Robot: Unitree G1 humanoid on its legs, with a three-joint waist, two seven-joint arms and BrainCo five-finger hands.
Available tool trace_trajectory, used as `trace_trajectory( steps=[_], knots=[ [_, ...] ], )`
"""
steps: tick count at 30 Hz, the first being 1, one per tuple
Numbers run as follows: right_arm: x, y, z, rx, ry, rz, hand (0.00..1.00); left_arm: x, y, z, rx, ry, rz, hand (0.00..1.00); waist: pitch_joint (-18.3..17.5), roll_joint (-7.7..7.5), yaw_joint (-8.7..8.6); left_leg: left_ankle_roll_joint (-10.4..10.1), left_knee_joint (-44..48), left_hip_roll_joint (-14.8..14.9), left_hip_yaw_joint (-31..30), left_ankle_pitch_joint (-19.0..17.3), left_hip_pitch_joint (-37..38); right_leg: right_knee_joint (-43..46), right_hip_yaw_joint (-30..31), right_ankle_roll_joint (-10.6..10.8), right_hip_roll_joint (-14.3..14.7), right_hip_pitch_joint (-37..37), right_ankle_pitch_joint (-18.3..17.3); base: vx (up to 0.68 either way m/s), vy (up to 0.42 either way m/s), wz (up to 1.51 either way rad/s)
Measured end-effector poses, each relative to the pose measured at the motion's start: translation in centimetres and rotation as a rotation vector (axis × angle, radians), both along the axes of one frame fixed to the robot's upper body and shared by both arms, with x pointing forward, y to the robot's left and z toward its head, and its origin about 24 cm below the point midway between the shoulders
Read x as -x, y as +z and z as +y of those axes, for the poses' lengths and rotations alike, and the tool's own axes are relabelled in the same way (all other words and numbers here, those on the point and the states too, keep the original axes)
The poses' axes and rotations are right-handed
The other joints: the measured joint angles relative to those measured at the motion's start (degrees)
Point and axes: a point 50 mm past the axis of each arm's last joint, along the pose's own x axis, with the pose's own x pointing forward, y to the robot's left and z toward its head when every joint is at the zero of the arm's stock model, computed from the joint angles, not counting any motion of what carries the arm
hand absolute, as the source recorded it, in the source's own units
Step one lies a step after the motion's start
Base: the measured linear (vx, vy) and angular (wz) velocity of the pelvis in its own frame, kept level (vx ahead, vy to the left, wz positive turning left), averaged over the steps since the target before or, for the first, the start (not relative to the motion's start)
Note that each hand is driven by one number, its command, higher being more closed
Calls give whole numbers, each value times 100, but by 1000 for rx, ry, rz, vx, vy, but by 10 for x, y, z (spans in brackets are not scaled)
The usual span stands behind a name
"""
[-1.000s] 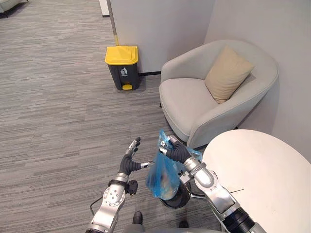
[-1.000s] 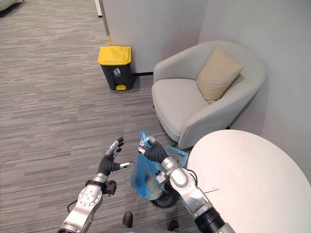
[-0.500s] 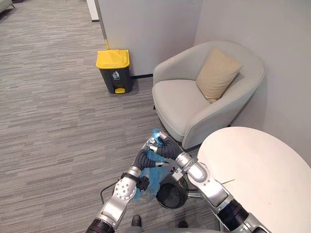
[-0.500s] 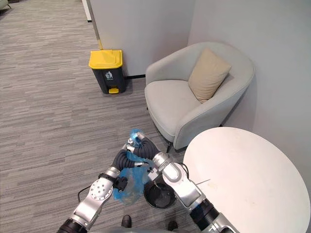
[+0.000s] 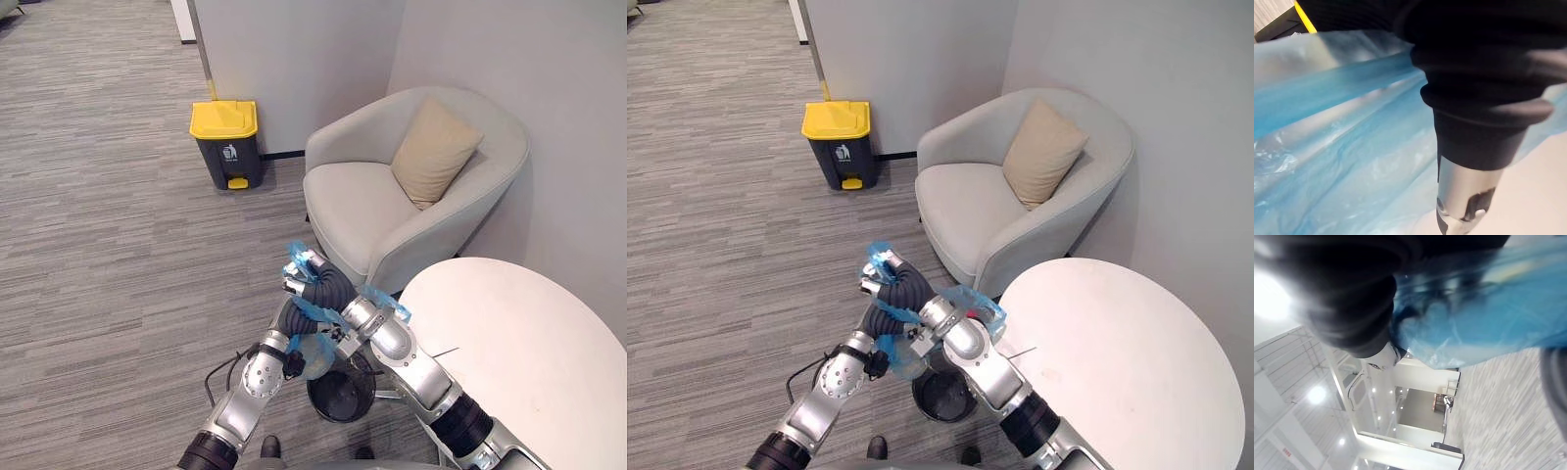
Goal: Gather rubbish on tea table into small bin, then transfer packed bag to large trash can.
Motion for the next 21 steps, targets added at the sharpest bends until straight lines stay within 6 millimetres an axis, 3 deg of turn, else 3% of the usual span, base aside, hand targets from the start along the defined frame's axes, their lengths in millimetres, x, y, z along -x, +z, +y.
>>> trace_trajectory(
  steps=[17,18,21],
  knots=[
    [3,10,9,-98,77,50,100,0,-17,6,10,59,96,0,-18,-61,5,-12,-16,20,119,-11,7,9,126,-23,24,-70,16,-1,0,-3],
    [4,11,12,-92,94,46,100,0,-17,5,10,59,96,100,-18,-61,5,-12,-16,22,127,-11,-1,9,134,-26,26,-82,19,-12,-4,-5],
    [3,14,14,-85,103,37,100,-1,-18,5,5,62,101,100,-18,-61,8,-12,-16,22,126,-10,-7,8,133,-27,27,-86,20,0,0,0]
  ],
)
